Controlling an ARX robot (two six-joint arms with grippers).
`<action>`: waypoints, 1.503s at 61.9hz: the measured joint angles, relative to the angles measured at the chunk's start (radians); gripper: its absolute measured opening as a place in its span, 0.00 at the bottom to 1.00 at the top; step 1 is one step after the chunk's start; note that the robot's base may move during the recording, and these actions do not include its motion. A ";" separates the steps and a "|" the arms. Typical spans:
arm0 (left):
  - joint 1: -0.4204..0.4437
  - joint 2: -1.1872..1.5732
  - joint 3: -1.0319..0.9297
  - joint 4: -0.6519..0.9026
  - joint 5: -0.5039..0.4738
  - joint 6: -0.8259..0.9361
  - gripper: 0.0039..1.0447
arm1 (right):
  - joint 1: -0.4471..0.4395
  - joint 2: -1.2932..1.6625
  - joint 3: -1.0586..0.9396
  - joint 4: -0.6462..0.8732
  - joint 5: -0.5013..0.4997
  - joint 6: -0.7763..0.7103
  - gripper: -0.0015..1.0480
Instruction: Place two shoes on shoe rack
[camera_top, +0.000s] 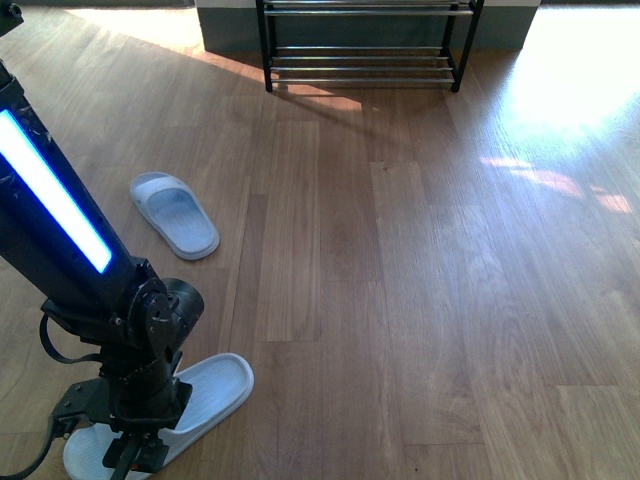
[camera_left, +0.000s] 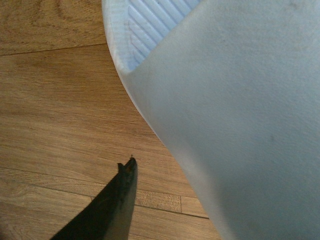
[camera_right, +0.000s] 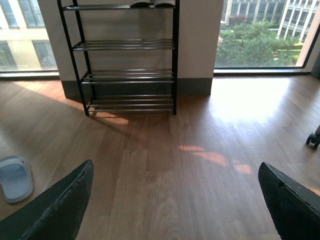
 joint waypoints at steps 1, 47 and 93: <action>0.000 0.000 0.002 -0.005 -0.003 0.001 0.30 | 0.000 0.000 0.000 0.000 0.000 0.000 0.91; 0.028 -0.544 -0.239 0.089 -0.417 0.407 0.02 | 0.000 0.000 0.000 0.000 0.000 0.000 0.91; -0.266 -1.990 -1.077 -0.166 -1.022 1.009 0.02 | 0.000 0.000 0.000 0.000 0.000 0.000 0.91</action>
